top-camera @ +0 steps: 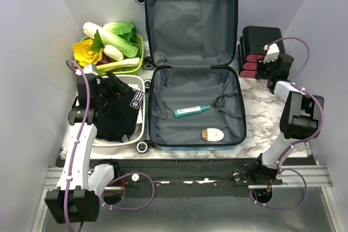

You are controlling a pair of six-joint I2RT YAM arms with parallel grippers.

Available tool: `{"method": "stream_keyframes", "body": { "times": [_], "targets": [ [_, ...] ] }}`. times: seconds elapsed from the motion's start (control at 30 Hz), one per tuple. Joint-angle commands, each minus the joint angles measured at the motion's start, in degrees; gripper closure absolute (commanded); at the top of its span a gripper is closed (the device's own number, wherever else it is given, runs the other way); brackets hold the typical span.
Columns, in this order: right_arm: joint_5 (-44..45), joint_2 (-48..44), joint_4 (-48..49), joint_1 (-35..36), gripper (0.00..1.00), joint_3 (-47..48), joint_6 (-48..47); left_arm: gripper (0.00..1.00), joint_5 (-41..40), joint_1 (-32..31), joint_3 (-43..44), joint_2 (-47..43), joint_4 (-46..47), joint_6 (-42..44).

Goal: Open, take out, and arrange the luggage

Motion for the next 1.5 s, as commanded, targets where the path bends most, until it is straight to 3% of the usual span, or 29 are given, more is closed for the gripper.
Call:
{"method": "stream_keyframes", "body": {
  "times": [0.0, 0.07, 0.3, 0.43, 0.63, 1.03, 1.47],
  "targets": [
    [0.0, 0.9, 2.9, -0.1, 0.47, 0.1, -0.4, 0.01, -1.5, -0.1, 1.3, -0.5, 0.1, -0.1],
    [0.3, 0.9, 3.2, -0.1, 0.56, 0.0, -0.3, 0.01, -1.6, -0.1, 1.3, -0.7, -0.4, 0.2],
    [0.5, 2.0, 0.8, -0.1, 0.55, 1.7, 0.1, 0.01, -1.8, -0.1, 1.7, -1.4, -1.6, 0.9],
    [0.4, 1.7, 0.4, -0.1, 0.69, 1.4, 0.3, 0.01, -1.9, 0.0, 2.1, -2.0, -2.0, 1.3],
    [1.0, -2.8, -0.2, -0.1, 0.8, -3.6, -1.2, 0.01, -1.6, -0.1, 2.3, -2.3, -1.9, 1.4],
    [5.2, -14.9, -4.8, -0.1, 0.79, -14.0, 0.3, 0.01, -0.7, -0.1, 2.3, -1.7, -1.3, 1.6],
    [6.4, -16.3, -11.2, -0.1, 0.76, -15.2, -3.6, 0.01, 0.5, 0.0, 2.5, -1.7, -0.7, 2.1]
  ]
}}
